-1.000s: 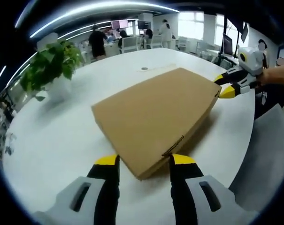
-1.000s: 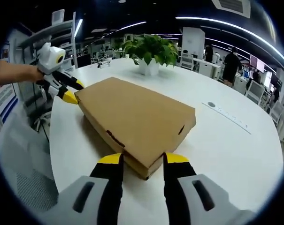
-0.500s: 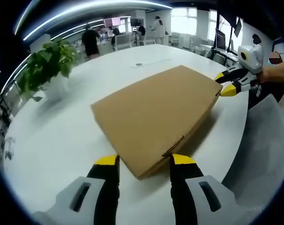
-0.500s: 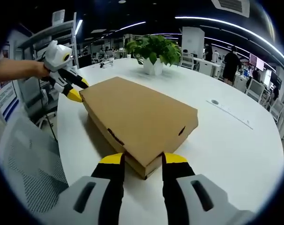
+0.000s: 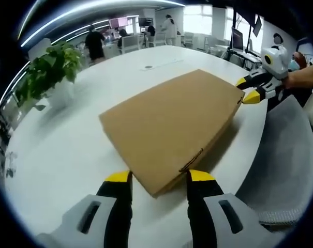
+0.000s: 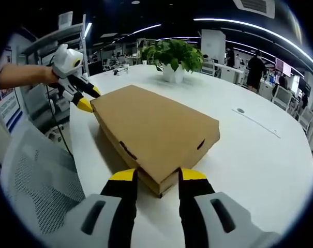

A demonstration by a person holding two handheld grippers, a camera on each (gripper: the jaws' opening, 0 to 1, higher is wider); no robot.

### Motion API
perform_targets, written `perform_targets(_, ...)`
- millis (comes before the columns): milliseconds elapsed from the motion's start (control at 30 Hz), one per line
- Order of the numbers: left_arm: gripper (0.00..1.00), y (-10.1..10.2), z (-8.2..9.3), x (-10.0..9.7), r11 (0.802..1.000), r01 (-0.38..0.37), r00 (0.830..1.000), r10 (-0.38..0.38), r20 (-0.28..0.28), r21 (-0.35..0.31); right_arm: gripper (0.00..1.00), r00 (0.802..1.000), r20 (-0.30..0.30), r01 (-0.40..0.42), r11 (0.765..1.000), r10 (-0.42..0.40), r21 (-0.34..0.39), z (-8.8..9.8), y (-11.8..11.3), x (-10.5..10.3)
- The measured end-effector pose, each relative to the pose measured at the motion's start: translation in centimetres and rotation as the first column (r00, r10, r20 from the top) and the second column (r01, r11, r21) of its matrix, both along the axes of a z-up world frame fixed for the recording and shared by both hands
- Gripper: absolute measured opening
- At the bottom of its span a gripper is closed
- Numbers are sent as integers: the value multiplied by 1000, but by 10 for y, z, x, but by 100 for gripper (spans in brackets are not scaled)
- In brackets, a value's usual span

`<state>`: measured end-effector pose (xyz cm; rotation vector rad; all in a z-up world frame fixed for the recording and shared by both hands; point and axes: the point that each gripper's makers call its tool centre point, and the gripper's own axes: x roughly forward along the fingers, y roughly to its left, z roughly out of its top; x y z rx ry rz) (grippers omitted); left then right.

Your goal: Operate the shoe box by opening the lid, removing the specified soft item, and placing it in the target area until the item is outside and the box remains undamaged.

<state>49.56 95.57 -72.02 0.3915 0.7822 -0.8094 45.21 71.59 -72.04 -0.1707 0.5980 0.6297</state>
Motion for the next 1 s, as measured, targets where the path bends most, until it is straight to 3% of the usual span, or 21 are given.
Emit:
perform_targets(700, 41, -2, 3, -5, 1000, 13, 1000, -13, -13, -1, 35, 1000, -10, 24, 999, -24, 40, 3, 7, -10)
perform_targets(733, 42, -2, 3, -5, 1000, 10, 1000, -10, -14, -3, 36, 1000, -10, 24, 999, -23, 41, 4, 7, -10)
perform_targets(800, 45, -7, 6, -6, 995, -53, 997, 49, -59, -81, 37, 1000, -14, 27, 998, -26, 53, 5, 9, -11)
perform_targets(833, 48, -7, 7, -7, 994, -48, 997, 42, -63, -94, 38, 1000, -15, 29, 998, -28, 57, 6, 9, -11)
perform_targets(1000, 54, -9, 7, -10, 996, -18, 999, 14, -51, -83, 40, 999, -13, 30, 997, -29, 69, 10, 10, -12)
